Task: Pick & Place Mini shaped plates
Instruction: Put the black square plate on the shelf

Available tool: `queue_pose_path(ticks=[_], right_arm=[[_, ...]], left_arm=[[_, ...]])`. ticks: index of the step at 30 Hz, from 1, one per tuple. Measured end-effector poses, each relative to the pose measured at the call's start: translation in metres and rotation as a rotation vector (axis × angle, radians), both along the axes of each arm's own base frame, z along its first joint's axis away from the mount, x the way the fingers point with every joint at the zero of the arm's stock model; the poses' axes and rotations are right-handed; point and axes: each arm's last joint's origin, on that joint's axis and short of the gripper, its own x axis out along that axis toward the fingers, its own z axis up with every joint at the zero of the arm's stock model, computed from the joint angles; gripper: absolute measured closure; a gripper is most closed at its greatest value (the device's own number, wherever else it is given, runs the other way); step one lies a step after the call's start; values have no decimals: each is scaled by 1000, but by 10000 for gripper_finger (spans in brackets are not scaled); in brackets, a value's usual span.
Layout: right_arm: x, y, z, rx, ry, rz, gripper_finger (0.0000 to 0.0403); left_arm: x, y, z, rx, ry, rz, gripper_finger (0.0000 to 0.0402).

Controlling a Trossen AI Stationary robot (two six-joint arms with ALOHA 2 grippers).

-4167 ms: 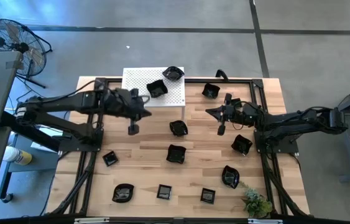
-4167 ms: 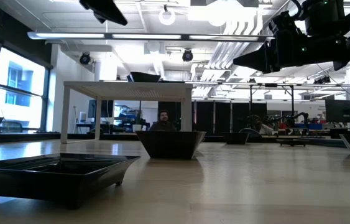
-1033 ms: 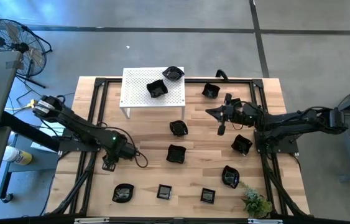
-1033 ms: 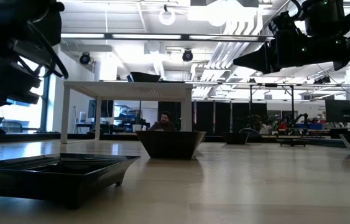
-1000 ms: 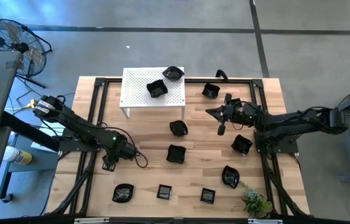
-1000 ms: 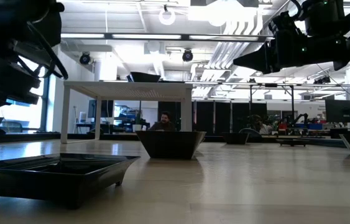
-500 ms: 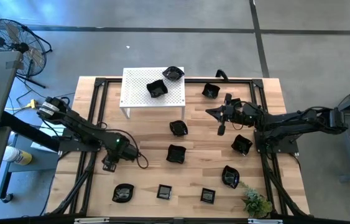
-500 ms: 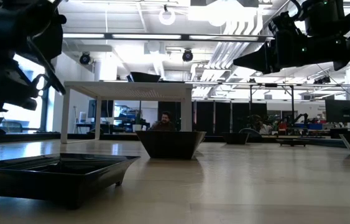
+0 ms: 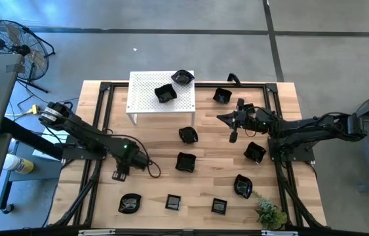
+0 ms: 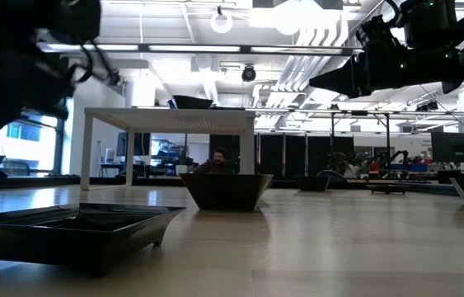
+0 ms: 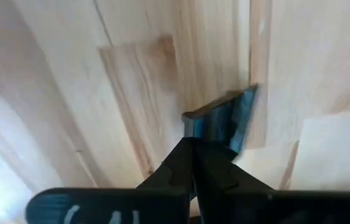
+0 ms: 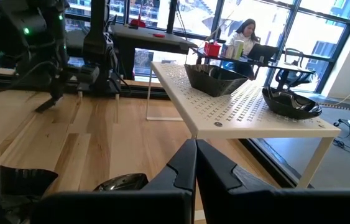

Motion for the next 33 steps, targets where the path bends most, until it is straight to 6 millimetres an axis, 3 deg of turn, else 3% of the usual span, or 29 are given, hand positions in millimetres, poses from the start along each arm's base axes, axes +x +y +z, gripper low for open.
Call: queue_pose_path(ticks=[7, 14, 20, 25, 29, 33], right_arm=[[0, 0, 0, 1, 0, 0, 400], [0, 0, 0, 3, 0, 0, 400], [0, 0, 0, 4, 0, 0, 400], [0, 0, 0, 4, 0, 0, 400], [0, 0, 0, 4, 0, 0, 400], [0, 0, 0, 4, 0, 0, 400]], left_arm=[[24, 27, 39, -29, -140, 155, 400], [26, 69, 103, -28, -380, 312, 401], [5, 113, 164, 55, -617, 558, 401], [-23, 152, 208, 191, -814, 887, 401], [-44, 187, 222, 261, -872, 1186, 401], [-61, 223, 223, 216, -932, 1379, 401]])
